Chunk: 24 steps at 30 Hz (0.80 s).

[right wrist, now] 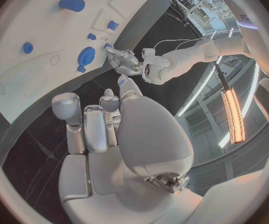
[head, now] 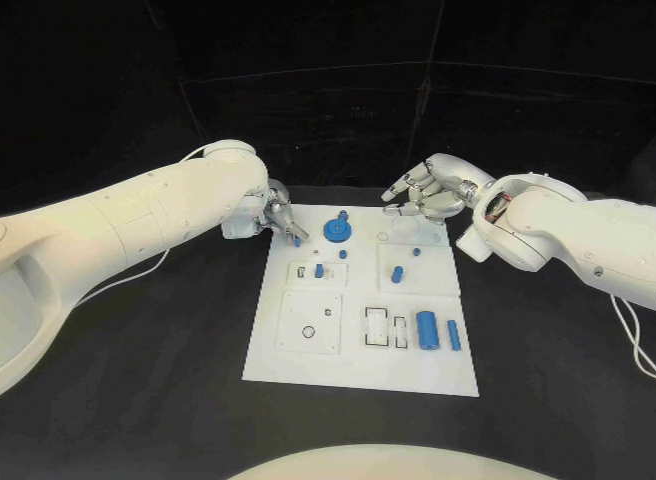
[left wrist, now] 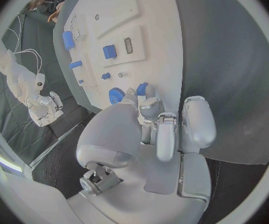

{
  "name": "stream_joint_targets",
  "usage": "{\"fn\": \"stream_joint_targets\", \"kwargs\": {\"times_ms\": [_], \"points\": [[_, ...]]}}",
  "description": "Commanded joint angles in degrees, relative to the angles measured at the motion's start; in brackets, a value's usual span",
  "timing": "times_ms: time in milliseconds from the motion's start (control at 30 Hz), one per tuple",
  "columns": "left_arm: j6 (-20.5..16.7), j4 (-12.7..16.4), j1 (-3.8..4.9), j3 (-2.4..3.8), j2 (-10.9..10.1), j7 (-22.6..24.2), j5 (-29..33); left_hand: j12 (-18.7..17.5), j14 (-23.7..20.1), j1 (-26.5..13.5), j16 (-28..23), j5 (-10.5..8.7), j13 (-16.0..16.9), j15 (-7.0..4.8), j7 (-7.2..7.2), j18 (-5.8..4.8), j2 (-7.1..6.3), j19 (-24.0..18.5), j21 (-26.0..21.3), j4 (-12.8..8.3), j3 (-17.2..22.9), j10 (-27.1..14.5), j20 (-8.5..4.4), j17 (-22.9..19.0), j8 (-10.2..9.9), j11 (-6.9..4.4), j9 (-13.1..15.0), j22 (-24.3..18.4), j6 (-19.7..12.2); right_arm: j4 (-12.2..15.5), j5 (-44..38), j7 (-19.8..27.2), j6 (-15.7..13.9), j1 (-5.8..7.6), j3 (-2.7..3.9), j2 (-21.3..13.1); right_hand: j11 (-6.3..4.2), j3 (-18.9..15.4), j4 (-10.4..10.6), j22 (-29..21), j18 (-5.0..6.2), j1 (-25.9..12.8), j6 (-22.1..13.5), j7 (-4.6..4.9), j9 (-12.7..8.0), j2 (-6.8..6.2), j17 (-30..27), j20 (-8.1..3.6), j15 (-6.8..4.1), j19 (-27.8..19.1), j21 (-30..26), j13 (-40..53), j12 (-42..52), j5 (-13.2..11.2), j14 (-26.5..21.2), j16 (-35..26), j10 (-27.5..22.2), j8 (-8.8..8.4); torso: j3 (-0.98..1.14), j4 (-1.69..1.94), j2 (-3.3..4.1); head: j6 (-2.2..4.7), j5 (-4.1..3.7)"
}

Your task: Assemble the parts on the task board

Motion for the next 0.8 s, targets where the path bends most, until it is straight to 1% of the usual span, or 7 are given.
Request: {"fn": "stream_joint_targets", "kwargs": {"times_ms": [33,200,367,567,633,767,800], "points": [[0.5,0.0,0.08,-0.01,0.1,1.1,-0.3,0.0,6.1,2.1,0.2,-0.11,-0.1,0.16,-0.02,-0.55,1.03,0.0,-0.3,-1.3,1.0,-0.2,0.05,15.1,-0.3,-0.03,-0.1,0.0,0.4,0.0,0.0,0.4,0.3,0.10,0.03,0.0,0.07,-0.1,-0.1,-0.1,0.92,-0.5,0.0,0.12,0.0,0.26,0.0,0.03,-0.16,-0.5,-0.4,0.0,-0.1,0.3,1.6,-0.2,-0.4,0.36,0.01,0.00,0.02,-0.07,-0.01],[0.4,0.0,0.08,-0.01,0.1,1.6,-0.3,-0.5,6.1,9.4,0.2,-0.06,-0.5,-0.29,-0.55,-0.49,3.74,0.0,-0.5,-6.4,6.2,-0.6,-0.26,15.1,-1.1,-0.58,-0.5,0.0,-0.6,-0.1,0.0,0.4,0.3,0.10,0.03,-0.1,0.06,-0.1,-0.1,-0.1,0.91,-0.5,0.0,0.12,0.0,0.25,0.0,0.03,-0.16,-0.5,-0.4,0.0,-0.1,0.3,1.6,-0.2,-0.4,0.36,0.03,-0.03,0.01,-0.13,0.01],[0.2,0.0,0.08,-0.01,0.1,2.2,-0.3,-1.3,6.1,12.7,0.2,-0.08,-1.0,-0.12,-0.08,-0.53,4.08,-0.1,-0.6,-10.0,11.2,-1.1,-0.32,15.1,-1.9,-0.22,-0.8,0.0,-1.3,-0.1,0.0,0.4,0.4,0.10,0.03,-0.1,0.06,-0.1,-0.1,-0.1,0.91,-0.5,0.0,0.12,0.0,0.25,0.0,0.03,-0.16,-0.5,-0.4,0.0,-0.1,0.3,1.6,-0.2,-0.4,0.36,0.03,0.03,-0.04,-0.24,0.02],[-0.4,0.1,0.07,-0.01,-0.2,2.8,1.0,-2.1,6.1,9.2,0.2,0.21,-1.6,0.49,0.58,-0.45,1.41,-0.1,-0.8,-12.4,20.7,-1.1,0.14,15.1,-2.2,0.09,-1.0,0.0,-1.0,-0.1,0.0,0.4,0.4,0.10,0.03,-0.1,0.06,-0.1,-0.1,-0.1,0.91,-0.5,0.0,0.12,0.0,0.25,0.0,0.03,-0.16,-0.5,-0.4,0.0,-0.1,0.3,1.6,-0.2,-0.4,0.36,0.02,0.06,-0.05,-0.25,0.04],[-1.0,0.5,0.07,-0.01,-0.6,3.1,1.6,-1.9,6.1,4.7,0.2,0.24,-1.6,0.67,0.82,-0.39,-1.09,-0.1,-0.9,-13.7,28.9,-0.8,0.34,15.1,-1.7,0.26,-0.7,0.2,-0.7,-0.1,0.0,0.4,0.5,0.10,0.03,-0.1,0.06,-0.1,-0.1,-0.1,0.91,-0.5,0.0,0.12,0.0,0.25,0.0,0.03,-0.16,-0.5,-0.4,0.0,-0.1,0.3,1.6,-0.2,-0.4,0.36,0.03,0.08,-0.05,-0.28,0.08],[-2.7,2.2,0.07,-0.02,-1.9,3.1,3.9,-1.4,6.1,-2.1,0.2,0.97,-1.3,0.73,0.54,-0.32,-4.94,0.0,-1.1,-15.9,40.4,-0.2,0.14,15.1,0.0,0.12,0.5,0.4,-0.8,-0.1,0.0,0.4,0.5,0.10,0.03,-0.1,0.06,0.0,-0.2,-0.1,0.91,-0.4,0.0,0.11,0.0,0.24,0.1,0.03,-0.17,-0.5,-0.4,0.0,-0.1,0.4,1.6,-0.2,-0.4,0.37,0.06,0.18,-0.08,-0.20,0.16],[-3.1,2.9,0.07,-0.02,-2.4,3.1,4.6,-1.3,6.1,-2.6,0.2,1.40,-1.2,0.46,0.46,-0.43,-5.01,0.1,-1.0,-16.2,41.5,0.0,0.33,15.1,0.3,0.15,0.7,0.4,-0.7,-0.1,0.0,0.4,0.5,0.10,0.03,-0.2,0.06,0.0,-0.2,-0.1,0.92,-0.4,0.0,0.11,0.0,0.24,0.1,0.03,-0.17,-0.5,-0.4,0.1,0.0,0.4,1.7,-0.1,-0.3,0.39,0.06,0.18,-0.08,-0.20,0.16]]}}
